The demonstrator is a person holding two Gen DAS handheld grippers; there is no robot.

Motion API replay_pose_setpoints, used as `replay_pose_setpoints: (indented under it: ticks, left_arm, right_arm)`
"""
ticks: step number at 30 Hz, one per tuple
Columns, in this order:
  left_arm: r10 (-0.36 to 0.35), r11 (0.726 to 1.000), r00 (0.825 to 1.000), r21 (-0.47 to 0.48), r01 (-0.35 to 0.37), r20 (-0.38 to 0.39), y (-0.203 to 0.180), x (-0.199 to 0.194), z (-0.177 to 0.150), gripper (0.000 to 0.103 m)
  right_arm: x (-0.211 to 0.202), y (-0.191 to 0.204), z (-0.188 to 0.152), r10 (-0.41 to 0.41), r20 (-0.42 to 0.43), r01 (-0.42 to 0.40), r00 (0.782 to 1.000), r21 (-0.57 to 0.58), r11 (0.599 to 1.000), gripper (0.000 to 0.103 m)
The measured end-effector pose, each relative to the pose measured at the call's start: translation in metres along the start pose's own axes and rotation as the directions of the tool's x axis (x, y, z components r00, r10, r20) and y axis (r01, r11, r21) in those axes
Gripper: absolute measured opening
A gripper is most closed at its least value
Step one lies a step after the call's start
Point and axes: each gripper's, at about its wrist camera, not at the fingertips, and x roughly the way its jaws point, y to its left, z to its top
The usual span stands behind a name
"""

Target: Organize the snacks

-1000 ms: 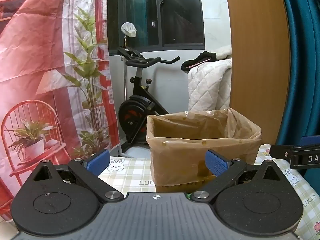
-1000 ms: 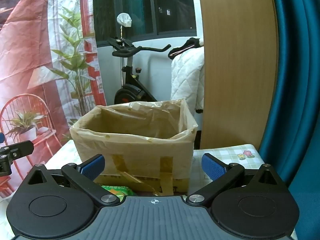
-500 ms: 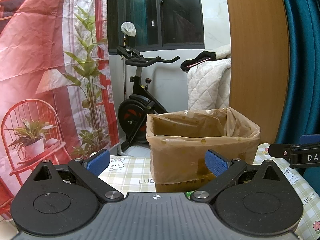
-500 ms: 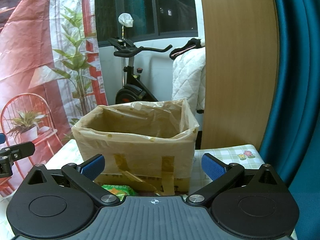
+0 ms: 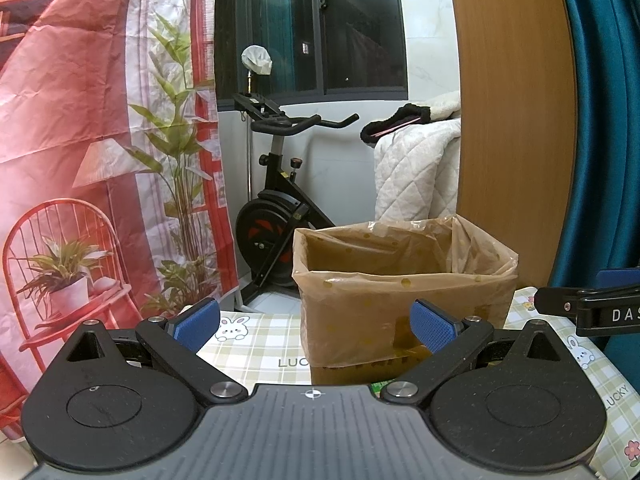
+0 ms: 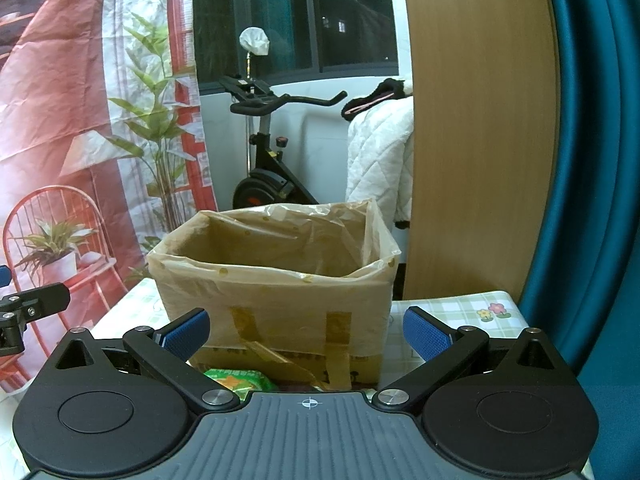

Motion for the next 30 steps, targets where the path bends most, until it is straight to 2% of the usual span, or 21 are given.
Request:
replay_pose_setpoints:
  ticks: [30]
  left_arm:
    - [0.0, 1.0, 1.0, -0.001, 0.0, 0.0, -0.0002, -0.0016, -0.0012, 0.102]
  right_arm:
    - [-0.001, 0.0009, -0.0012, -0.003, -0.001, 0.003, 1.0, -0.001, 1.0, 0.103]
